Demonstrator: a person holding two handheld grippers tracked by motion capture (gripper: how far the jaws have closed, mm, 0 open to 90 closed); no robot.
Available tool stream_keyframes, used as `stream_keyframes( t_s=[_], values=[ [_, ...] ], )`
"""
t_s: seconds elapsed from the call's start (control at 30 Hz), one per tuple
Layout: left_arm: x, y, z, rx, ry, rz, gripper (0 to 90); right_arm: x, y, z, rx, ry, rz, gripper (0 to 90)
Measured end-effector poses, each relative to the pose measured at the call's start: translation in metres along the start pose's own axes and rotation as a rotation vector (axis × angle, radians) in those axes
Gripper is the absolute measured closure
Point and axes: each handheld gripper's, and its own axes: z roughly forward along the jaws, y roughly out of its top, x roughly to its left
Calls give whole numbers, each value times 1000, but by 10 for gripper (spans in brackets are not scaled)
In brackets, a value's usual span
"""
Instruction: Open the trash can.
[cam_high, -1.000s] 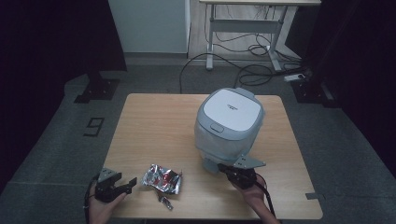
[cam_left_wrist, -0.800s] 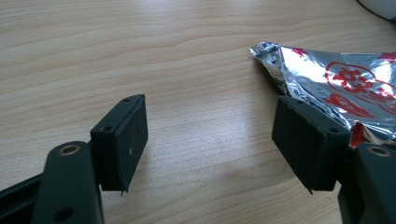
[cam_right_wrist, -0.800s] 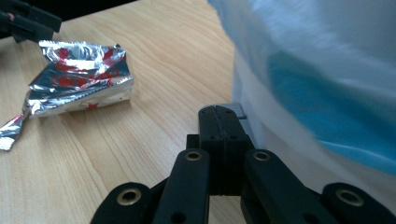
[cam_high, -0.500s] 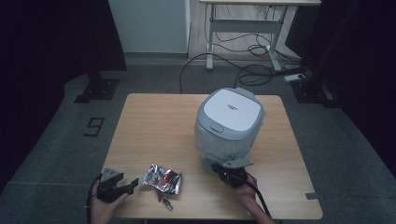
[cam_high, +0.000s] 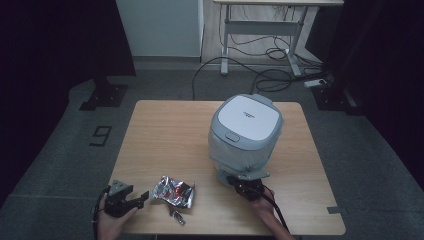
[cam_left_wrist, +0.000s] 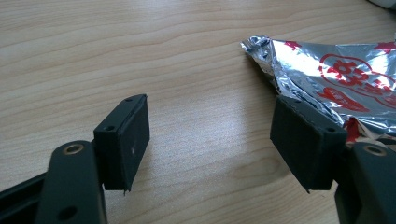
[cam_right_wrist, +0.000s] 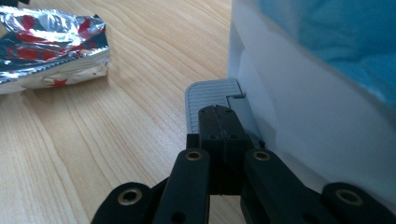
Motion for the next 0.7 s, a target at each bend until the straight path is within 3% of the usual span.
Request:
stream_keyframes(
  t_s=[0.23, 0.7],
  values=[
    [0, 0, -1, 1, 2, -3, 288, -1, -2, 1, -2, -3, 21, 900],
    [-1, 0, -1, -2, 8, -6, 287, 1, 0, 2, 21, -18, 13, 900]
  ],
)
